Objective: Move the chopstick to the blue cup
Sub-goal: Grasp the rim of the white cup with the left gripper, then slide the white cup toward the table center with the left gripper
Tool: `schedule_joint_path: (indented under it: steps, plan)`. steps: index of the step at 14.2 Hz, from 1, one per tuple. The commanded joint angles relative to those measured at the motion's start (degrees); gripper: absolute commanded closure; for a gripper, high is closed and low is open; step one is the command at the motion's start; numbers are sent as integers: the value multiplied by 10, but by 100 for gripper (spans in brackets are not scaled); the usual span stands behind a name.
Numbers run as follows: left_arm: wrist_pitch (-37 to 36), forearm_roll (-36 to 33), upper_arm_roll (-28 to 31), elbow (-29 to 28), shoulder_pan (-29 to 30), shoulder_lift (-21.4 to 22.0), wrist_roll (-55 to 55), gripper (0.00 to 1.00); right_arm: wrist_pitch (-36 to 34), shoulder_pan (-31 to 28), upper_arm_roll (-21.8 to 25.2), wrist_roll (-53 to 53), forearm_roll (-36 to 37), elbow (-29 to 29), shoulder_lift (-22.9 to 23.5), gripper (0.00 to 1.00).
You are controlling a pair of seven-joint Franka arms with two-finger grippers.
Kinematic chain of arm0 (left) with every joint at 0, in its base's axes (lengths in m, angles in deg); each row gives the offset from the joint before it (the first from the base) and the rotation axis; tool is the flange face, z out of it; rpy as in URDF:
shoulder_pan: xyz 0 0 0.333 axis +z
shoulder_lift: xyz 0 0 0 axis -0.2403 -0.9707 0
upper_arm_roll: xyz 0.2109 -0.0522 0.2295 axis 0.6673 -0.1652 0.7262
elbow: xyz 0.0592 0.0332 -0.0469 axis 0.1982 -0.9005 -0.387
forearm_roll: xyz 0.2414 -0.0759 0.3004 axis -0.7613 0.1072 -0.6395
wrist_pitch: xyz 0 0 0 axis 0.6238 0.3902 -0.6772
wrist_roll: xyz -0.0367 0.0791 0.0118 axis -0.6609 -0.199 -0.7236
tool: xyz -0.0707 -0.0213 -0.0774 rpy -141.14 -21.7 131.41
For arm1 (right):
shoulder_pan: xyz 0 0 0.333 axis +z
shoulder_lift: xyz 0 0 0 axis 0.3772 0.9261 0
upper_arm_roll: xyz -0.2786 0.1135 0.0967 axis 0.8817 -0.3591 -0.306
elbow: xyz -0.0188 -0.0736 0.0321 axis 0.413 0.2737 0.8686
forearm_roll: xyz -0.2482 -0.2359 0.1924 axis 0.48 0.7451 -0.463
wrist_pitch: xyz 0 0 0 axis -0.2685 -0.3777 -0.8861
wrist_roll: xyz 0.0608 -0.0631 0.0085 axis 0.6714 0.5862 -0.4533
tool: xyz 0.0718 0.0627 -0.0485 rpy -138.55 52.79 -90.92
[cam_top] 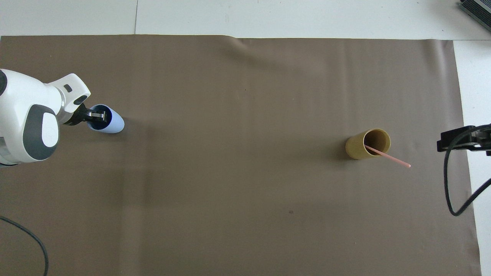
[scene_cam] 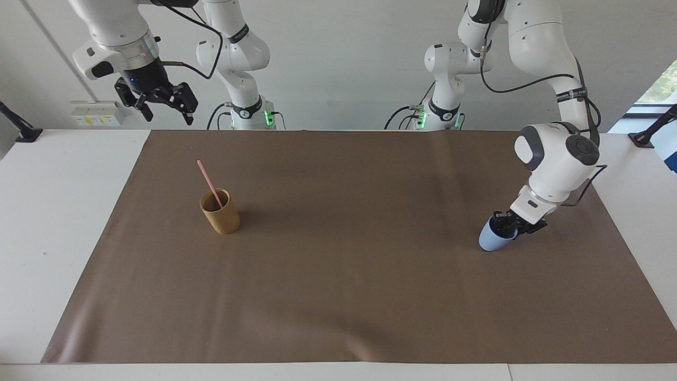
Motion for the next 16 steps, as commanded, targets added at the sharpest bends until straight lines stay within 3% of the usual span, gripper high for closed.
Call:
schedule_joint_path:
  steps: [1, 7, 16]
  plan:
    - [8, 12, 6, -8, -2, 4, 10, 100, -8, -8, -3, -13, -3, -9, 3, 0]
    - [-35, 11, 2, 2, -20, 22, 2, 100, -8, -8, -3, -13, -3, -9, 3, 0]
    - [-31, 5, 1, -1, -261, 31, -340, 100, -8, -8, -3, -13, -4, -9, 3, 0]
